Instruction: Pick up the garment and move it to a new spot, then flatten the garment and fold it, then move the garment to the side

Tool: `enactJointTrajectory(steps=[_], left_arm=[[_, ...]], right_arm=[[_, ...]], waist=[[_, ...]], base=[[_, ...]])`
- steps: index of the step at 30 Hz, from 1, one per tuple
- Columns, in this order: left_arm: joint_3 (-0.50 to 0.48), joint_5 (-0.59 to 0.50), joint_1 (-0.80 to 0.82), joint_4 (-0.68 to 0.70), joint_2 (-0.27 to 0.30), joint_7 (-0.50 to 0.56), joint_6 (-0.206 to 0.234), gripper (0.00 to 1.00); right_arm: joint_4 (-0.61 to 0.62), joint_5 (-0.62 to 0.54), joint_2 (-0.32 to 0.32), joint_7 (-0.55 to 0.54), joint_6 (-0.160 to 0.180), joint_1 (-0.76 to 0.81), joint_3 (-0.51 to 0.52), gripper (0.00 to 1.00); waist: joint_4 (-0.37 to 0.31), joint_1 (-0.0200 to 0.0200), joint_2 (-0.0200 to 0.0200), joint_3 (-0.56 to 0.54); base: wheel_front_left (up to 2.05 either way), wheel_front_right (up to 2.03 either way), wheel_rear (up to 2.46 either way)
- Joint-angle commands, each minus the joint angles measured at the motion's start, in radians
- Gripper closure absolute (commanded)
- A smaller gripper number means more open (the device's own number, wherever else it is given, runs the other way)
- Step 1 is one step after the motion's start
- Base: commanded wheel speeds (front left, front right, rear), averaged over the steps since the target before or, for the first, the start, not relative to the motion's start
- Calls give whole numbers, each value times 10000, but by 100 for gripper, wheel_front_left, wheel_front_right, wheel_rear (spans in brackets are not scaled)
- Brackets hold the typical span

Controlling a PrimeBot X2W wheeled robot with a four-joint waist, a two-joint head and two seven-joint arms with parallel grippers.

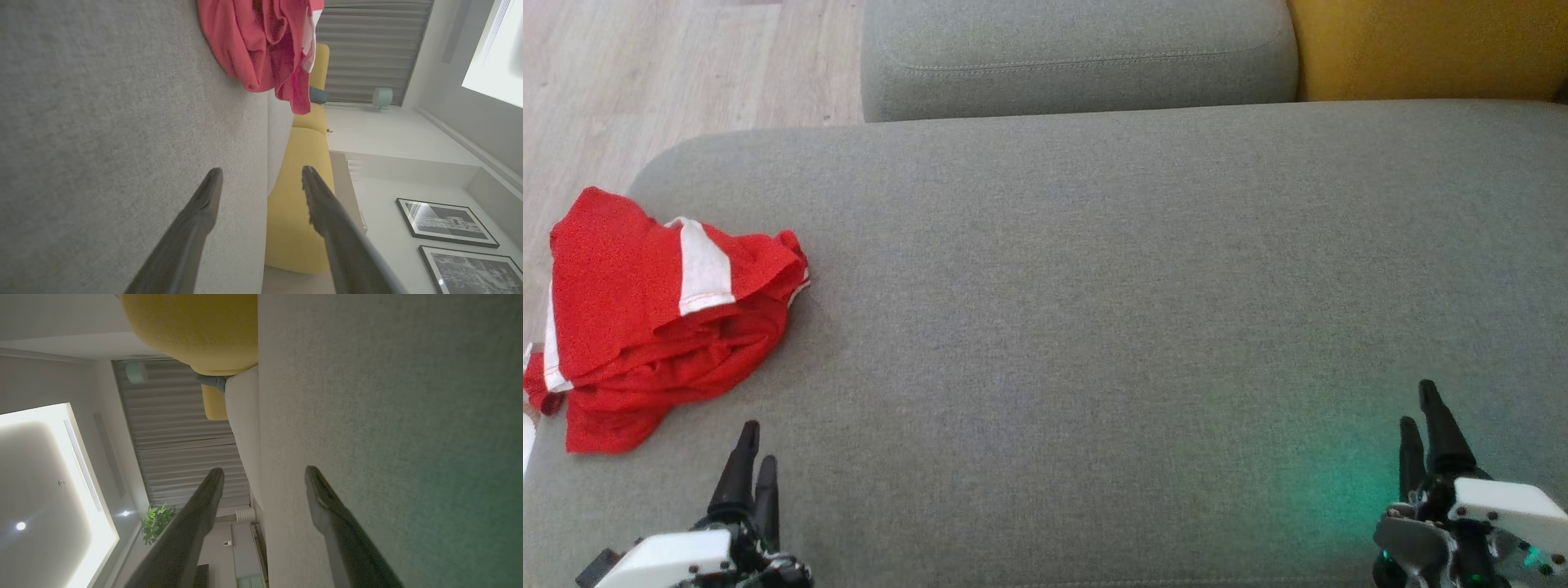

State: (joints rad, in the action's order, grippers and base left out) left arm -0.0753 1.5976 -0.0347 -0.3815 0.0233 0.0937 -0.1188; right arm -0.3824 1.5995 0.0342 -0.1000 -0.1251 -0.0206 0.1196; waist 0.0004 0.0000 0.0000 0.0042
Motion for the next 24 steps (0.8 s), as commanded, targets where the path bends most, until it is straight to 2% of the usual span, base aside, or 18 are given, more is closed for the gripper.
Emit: enactJointTrajectory(steps=[1, 11, 24], left_arm=[[-20, -165, 525, 371, 63, -72, -31, 0], [-139, -1466, 621, 414, 81, -393, -20, 0], [-32, -3311, 673, 504, 102, -744, 244, 0]], right_arm=[[369, -90, 50, 95, -14, -498, -110, 0], [308, -1097, 65, 426, -18, -726, -411, 0], [204, -2893, 66, 780, -22, -877, -591, 0]], waist=[[3, 0, 0, 3], [16, 0, 0, 24], [38, 0, 0, 62]], base=[[0, 0, 0], [0, 0, 0], [0, 0, 0]])
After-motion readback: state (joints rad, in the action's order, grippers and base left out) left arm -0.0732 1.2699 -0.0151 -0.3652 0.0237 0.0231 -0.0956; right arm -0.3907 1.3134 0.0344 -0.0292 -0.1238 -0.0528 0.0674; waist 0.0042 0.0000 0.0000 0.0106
